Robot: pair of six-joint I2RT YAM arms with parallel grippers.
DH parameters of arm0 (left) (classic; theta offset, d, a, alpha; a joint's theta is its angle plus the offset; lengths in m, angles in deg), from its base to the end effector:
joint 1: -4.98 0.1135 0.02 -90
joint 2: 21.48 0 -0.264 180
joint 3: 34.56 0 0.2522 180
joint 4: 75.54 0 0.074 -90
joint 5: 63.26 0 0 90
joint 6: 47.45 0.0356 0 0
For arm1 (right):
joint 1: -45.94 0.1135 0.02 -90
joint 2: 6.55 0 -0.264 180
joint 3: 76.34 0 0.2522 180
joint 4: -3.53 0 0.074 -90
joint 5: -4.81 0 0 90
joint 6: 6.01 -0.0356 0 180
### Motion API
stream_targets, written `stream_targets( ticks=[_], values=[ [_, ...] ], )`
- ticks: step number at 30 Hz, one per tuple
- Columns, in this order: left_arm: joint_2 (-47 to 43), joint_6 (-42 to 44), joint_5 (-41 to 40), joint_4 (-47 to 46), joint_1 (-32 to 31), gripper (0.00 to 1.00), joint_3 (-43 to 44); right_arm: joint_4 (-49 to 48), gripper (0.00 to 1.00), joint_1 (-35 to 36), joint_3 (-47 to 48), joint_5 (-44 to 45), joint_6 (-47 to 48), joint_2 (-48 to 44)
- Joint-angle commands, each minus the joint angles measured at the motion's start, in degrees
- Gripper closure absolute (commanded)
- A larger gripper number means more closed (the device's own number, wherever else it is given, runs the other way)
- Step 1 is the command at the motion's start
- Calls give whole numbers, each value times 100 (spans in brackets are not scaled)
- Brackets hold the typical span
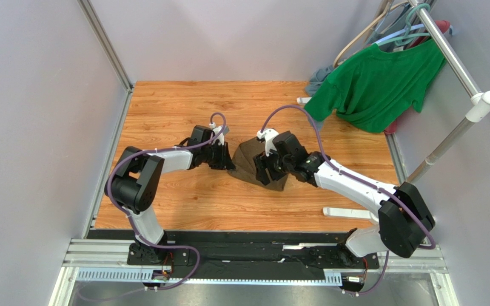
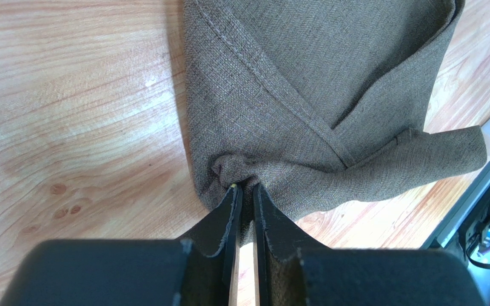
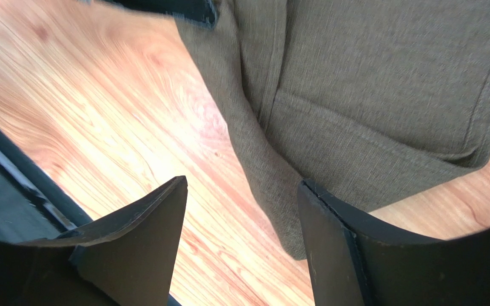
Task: Fold the napkin, place the utensils inside, and roll it up
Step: Roll the napkin with the utensil
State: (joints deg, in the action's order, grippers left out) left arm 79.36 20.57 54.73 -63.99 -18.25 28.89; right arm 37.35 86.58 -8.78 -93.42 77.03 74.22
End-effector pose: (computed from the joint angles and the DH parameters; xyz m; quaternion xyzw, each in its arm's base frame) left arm 0.3052 -0.1492 0.1401 0.0947 0.9077 -0.3399 0.2271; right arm 0.2225 0.1977 0.2365 -0.2940 0.8807 0.2085 0.3073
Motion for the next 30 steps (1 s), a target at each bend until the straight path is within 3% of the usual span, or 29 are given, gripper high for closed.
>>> stream_targets(
  ticks=[1,12,19,24,25,29,30],
  values=[
    [279,167,-294,494,-16,84,32,297,33,312,-142,814,326,157],
    [314,159,-320,600,-16,84,120,614,44,480,-36,1201,231,729],
    [358,115,-355,626,-24,85,190,701,67,489,-46,912,-15,1010],
    [191,88,-487,609,-7,82,199,640,83,445,-10,86,-200,1344],
    [147,71,-531,617,2,80,207,562,87,418,-27,-211,-235,1362],
    [-195,18,-654,635,19,49,225,324,91,278,-124,-933,-454,1450],
    [-266,9,-689,652,28,46,225,272,92,243,-142,-1083,-481,1468]
  ],
)
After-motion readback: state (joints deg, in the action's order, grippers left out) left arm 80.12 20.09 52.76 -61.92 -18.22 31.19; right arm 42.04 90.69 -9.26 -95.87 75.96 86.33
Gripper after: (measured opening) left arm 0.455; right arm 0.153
